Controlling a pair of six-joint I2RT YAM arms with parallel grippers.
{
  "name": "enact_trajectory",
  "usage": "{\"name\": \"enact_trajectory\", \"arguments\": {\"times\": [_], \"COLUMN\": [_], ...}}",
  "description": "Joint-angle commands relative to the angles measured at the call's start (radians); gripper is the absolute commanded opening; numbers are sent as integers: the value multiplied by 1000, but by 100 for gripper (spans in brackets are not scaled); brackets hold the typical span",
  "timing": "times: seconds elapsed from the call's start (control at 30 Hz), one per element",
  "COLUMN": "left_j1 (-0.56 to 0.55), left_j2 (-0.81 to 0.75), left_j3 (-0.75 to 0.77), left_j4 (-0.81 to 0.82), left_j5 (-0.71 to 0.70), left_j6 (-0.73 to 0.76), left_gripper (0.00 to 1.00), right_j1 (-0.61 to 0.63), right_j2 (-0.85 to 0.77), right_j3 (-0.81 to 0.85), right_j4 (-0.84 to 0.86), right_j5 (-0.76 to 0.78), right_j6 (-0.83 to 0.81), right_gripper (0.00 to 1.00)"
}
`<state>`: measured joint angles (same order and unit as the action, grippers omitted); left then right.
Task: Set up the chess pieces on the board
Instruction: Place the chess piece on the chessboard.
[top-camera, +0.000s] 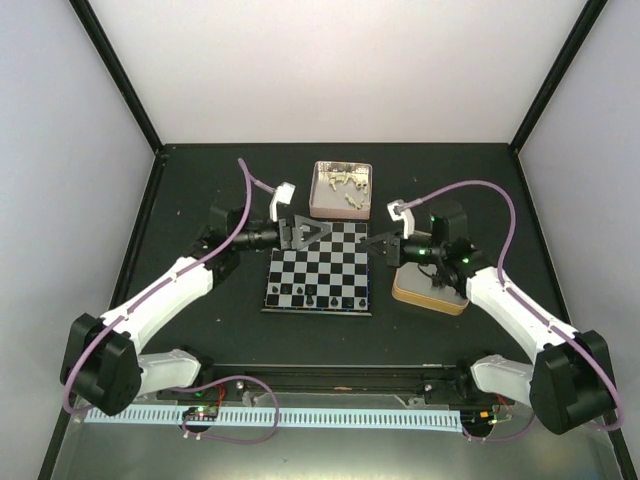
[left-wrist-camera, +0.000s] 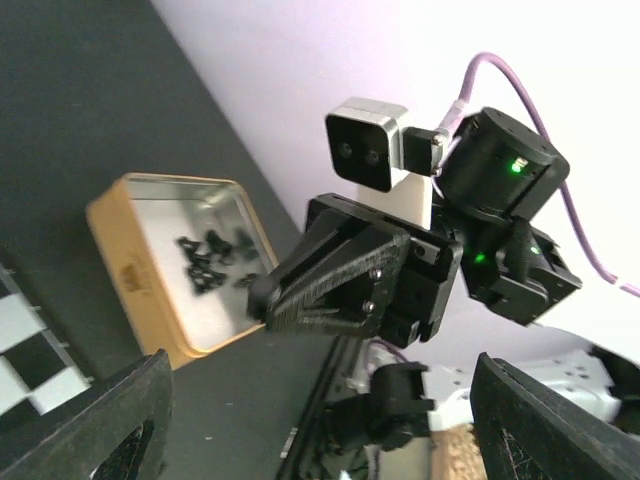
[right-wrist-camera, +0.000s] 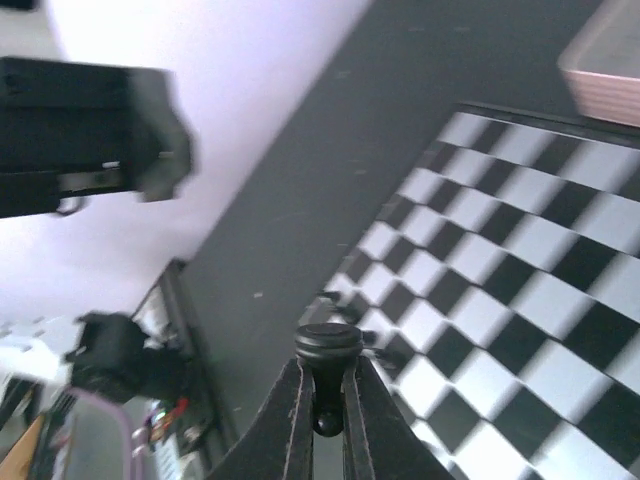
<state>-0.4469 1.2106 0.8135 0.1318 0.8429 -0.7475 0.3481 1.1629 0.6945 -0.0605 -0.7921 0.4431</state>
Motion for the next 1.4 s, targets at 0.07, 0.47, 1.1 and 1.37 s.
{"name": "enact_trajectory", "arguments": {"times": [0.07,0.47,1.1,1.37], "left_j1": [-56,-113,-129,-129], "left_j2": [21,100,89,84], "left_j3": [2,0,-17,-10], "left_j4": [173,206,228,313], "left_j5": [91,94,35,-34], "left_j6": [-121,-219,-288,-420], "left_gripper": [81,39,2,2], "right_j1": [135,204,204,204], "right_j2": [12,56,54,17], "right_j3": [115,182,160,32], "right_j4": [43,22,124,432], "right_j5": [-164,-150,-14,16], "right_j6": [-107,-149,37,350], "right_gripper": [1,1,8,23]}}
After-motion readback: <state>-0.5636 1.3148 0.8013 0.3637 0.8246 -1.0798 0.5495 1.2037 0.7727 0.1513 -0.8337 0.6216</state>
